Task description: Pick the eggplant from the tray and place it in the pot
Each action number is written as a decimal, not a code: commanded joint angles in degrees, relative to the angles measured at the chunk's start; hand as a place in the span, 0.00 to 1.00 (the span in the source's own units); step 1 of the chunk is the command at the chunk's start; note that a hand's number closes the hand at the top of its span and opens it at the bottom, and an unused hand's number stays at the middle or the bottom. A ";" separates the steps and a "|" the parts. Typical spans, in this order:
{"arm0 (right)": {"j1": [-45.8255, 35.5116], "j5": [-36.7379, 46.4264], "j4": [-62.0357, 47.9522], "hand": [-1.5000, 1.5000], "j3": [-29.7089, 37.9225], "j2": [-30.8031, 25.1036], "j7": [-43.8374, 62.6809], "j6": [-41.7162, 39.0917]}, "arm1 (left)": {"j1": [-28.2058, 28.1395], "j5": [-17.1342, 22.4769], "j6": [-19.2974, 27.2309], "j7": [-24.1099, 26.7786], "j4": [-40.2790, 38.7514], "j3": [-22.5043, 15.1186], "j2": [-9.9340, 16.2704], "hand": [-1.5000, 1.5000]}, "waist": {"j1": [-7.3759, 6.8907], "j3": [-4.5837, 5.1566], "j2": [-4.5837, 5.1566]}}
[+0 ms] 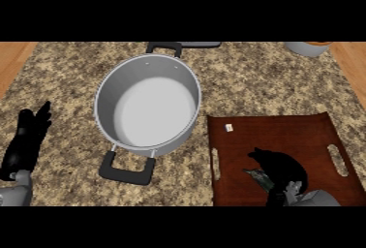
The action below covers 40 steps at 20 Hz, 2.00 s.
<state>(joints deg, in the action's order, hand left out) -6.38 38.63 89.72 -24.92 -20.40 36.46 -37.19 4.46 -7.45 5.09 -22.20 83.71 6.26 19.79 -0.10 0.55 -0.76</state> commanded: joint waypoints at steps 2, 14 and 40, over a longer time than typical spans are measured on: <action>-0.84 3.93 -6.52 1.00 0.24 -1.41 -9.88 4.67 | 1.93 -0.29 -1.66 3.00 -3.93 1.55 0.55 0.50 | 0.00 -0.57 0.82; 0.10 12.72 0.04 1.00 2.02 -2.53 -14.63 12.85 | 0.15 -2.68 -0.48 0.86 -0.35 0.78 -2.65 0.50 | 0.14 -0.56 0.69; -12.18 13.89 40.13 1.00 12.23 3.47 -6.56 29.29 | 3.93 -2.47 -1.80 -2.36 -1.45 2.67 -1.65 0.50 | 0.24 -0.48 0.58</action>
<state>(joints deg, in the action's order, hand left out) -13.33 50.47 123.41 -9.53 -19.78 24.28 -5.49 5.28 -10.06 3.93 -21.49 82.76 8.48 17.28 0.36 0.04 -0.25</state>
